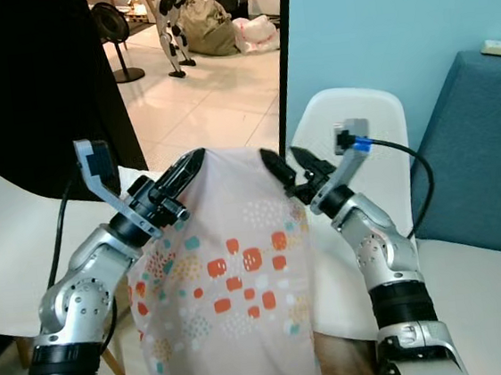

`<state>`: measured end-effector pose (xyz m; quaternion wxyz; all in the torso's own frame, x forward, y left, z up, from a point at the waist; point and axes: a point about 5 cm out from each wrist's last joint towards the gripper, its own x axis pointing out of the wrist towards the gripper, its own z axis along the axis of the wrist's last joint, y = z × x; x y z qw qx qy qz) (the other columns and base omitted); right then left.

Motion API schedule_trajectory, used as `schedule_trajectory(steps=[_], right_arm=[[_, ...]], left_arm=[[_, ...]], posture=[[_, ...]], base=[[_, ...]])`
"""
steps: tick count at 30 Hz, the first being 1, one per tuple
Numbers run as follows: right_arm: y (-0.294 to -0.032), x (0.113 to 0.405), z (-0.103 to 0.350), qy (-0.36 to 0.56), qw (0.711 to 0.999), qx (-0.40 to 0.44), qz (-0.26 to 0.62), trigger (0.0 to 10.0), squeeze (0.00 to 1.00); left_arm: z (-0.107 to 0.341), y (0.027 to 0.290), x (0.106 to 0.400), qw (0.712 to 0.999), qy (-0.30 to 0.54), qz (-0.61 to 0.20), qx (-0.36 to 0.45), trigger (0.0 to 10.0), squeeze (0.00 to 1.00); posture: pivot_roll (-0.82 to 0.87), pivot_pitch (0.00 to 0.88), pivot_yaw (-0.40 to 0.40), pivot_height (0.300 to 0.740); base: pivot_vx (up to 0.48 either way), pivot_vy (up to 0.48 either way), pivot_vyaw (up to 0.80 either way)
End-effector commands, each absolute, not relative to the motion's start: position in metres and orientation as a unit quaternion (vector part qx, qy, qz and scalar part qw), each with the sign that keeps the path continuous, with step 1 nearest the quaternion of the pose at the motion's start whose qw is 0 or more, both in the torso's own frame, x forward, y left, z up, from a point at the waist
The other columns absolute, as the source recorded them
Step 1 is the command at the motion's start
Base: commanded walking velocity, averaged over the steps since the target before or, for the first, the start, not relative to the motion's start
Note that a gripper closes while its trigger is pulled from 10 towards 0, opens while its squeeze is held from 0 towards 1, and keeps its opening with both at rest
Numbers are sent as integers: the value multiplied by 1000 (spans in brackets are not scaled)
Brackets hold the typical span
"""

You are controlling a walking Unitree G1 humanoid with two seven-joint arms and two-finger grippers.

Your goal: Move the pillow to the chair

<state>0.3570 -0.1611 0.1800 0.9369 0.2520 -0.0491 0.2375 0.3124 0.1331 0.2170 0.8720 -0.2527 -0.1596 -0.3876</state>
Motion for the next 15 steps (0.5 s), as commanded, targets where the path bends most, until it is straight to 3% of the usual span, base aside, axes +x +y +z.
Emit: schedule_trajectory(steps=[1,15], right_arm=[[-164,360,179,-55,941,260,211,10000,0],[-166,369,174,-56,950,258,167,10000,0]], left_arm=[[231,135,312,866,-203,-383,-250,0,0],[247,122,311,854,-237,-396,-240,0,0]], posture=[[24,0,-18,740],[18,0,-13,740]], base=[[0,0,-775],[0,0,-719]])
